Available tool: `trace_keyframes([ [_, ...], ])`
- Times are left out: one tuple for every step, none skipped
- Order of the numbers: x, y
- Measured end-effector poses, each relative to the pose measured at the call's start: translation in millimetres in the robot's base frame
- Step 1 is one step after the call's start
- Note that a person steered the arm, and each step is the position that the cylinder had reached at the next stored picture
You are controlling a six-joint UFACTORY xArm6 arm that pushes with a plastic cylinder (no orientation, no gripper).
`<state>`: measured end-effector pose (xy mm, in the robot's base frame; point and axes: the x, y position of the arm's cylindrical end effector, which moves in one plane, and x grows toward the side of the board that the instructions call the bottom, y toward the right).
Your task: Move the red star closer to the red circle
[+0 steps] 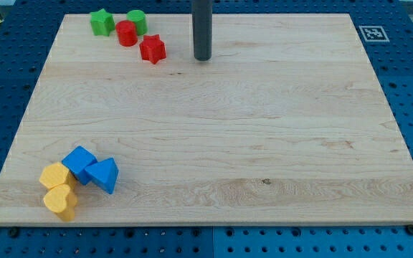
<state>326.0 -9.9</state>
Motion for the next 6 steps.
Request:
trace_keyframes([
  [17, -19],
  [14, -47],
  [-10, -68],
  [-37, -76],
  [17, -39],
  [105, 47],
])
